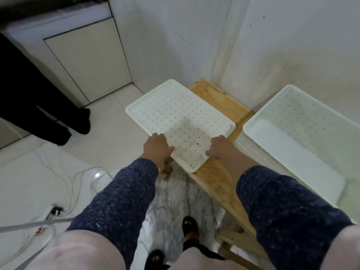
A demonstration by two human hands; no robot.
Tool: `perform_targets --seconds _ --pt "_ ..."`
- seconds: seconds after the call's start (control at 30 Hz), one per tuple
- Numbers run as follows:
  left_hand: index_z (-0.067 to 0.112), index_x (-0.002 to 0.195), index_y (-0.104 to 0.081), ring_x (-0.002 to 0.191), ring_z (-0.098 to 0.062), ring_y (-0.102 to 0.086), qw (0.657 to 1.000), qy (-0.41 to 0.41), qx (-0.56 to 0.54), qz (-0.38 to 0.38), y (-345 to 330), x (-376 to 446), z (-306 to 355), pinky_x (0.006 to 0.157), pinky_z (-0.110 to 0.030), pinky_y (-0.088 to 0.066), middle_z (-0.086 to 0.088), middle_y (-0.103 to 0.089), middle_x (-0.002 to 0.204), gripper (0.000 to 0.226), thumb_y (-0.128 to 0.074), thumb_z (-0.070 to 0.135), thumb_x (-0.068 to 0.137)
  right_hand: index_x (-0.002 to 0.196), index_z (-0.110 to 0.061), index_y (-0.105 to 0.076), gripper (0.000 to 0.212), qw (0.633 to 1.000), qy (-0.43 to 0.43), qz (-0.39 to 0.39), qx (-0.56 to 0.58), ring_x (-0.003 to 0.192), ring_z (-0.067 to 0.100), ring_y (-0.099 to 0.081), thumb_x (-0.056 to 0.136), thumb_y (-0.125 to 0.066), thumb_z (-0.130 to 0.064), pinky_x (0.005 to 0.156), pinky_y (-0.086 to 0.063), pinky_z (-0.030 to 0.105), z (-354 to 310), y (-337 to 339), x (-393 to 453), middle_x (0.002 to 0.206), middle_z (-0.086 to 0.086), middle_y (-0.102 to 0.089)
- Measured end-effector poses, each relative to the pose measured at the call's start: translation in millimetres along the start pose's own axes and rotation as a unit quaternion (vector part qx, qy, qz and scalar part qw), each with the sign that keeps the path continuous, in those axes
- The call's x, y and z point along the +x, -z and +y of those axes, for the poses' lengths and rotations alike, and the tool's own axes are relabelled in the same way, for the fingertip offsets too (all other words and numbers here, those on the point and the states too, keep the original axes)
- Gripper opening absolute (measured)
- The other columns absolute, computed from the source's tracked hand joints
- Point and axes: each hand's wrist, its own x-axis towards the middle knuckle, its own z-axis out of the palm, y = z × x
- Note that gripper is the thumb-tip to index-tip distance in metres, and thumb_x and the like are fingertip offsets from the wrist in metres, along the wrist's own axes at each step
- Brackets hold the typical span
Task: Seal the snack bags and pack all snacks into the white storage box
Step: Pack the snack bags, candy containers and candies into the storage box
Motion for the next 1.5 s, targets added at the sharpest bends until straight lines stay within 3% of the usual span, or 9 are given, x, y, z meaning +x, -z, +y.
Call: perform_targets --seconds 0.17,0.27,0.57,0.73,0.87,0.97,1.13,1.27,1.5 --pt "0.009 0.068 -0.050 0.062 -0.017 -0.049 0.996 -0.053 0.077 0.012 42.0 -21.8 1.1 0.056 -0.027 -0.040 0.000 -0.046 0.064 0.048 -0.044 0.049 0.094 0.129 -0.003 -0.053 0.048 1.000 0.007 0.025 -0.001 0.115 0.028 -0.058 0.090 -0.055 -0.031 0.092 -0.049 0.035 -9.8 28.7 -48.5 0.126 0.012 -0.059" --pt "0.006 0.076 -0.049 0.066 -0.020 -0.049 0.991 -0.091 0.087 0.049 68.6 -47.3 3.3 0.061 -0.029 -0.042 -0.003 -0.045 0.067 0.051 -0.036 0.051 0.096 0.123 -0.002 -0.055 0.049 0.997 -0.006 0.075 -0.006 0.097 0.025 -0.058 0.090 -0.052 -0.038 0.078 -0.047 0.032 -14.5 45.7 -91.4 0.101 0.007 -0.061" --pt "0.000 0.109 -0.058 0.108 -0.030 -0.056 0.956 -0.235 0.131 0.118 127.7 -130.1 41.2 0.080 -0.036 -0.045 -0.015 -0.059 0.117 0.056 -0.038 0.050 0.095 0.137 -0.003 -0.042 0.063 0.973 -0.101 0.203 0.034 0.125 0.030 -0.049 0.090 -0.052 -0.044 0.102 -0.042 0.035 4.5 65.9 -229.9 0.136 0.013 -0.052" --pt "0.000 0.108 -0.058 0.091 -0.029 -0.057 0.941 -0.295 0.108 0.127 129.7 -182.0 95.4 0.072 -0.032 -0.045 -0.015 -0.059 0.109 0.051 -0.049 0.046 0.090 0.135 -0.004 -0.046 0.061 0.953 -0.175 0.235 0.071 0.125 0.029 -0.048 0.088 -0.054 -0.043 0.101 -0.043 0.036 54.9 61.5 -302.7 0.137 0.012 -0.051" --pt "0.000 0.100 -0.058 0.080 -0.025 -0.051 0.916 -0.353 0.121 0.146 116.6 -226.7 144.5 0.066 -0.031 -0.041 -0.013 -0.056 0.097 0.048 -0.049 0.046 0.090 0.128 -0.002 -0.052 0.056 0.934 -0.226 0.260 0.096 0.120 0.029 -0.051 0.088 -0.054 -0.041 0.093 -0.045 0.034 106.4 47.6 -358.3 0.131 0.013 -0.054" --pt "-0.001 0.105 -0.058 0.090 -0.028 -0.056 0.900 -0.389 0.128 0.146 99.5 -256.0 187.0 0.068 -0.032 -0.042 -0.015 -0.056 0.101 0.051 -0.048 0.047 0.090 0.123 -0.001 -0.054 0.054 0.922 -0.256 0.269 0.112 0.115 0.029 -0.055 0.087 -0.055 -0.042 0.086 -0.046 0.032 148.8 33.1 -394.7 0.127 0.013 -0.057" --pt "0.002 0.088 -0.051 0.086 -0.027 -0.053 0.885 -0.428 0.119 0.141 56.0 -311.3 270.5 0.067 -0.033 -0.040 -0.017 -0.060 0.104 0.047 -0.047 0.049 0.090 0.128 -0.001 -0.052 0.055 0.908 -0.295 0.272 0.122 0.119 0.029 -0.054 0.088 -0.054 -0.039 0.094 -0.047 0.034 228.6 0.5 -458.3 0.130 0.014 -0.056" --pt "-0.002 0.107 -0.058 0.108 -0.032 -0.055 0.871 -0.462 0.114 0.123 9.1 -360.4 338.8 0.071 -0.033 -0.040 -0.018 -0.060 0.112 0.056 -0.047 0.050 0.090 0.128 0.002 -0.051 0.056 0.896 -0.330 0.269 0.129 0.122 0.031 -0.052 0.088 -0.055 -0.037 0.099 -0.047 0.036 302.4 -26.4 -512.2 0.131 0.017 -0.056" --pt "-0.002 0.114 -0.057 0.108 -0.033 -0.056 0.852 -0.505 0.115 0.077 -72.5 -427.9 430.7 0.078 -0.035 -0.047 -0.019 -0.060 0.114 0.059 -0.049 0.051 0.089 0.130 0.000 -0.051 0.056 0.874 -0.388 0.251 0.149 0.124 0.030 -0.051 0.086 -0.058 -0.035 0.101 -0.046 0.034 406.4 -74.5 -582.2 0.134 0.015 -0.054"
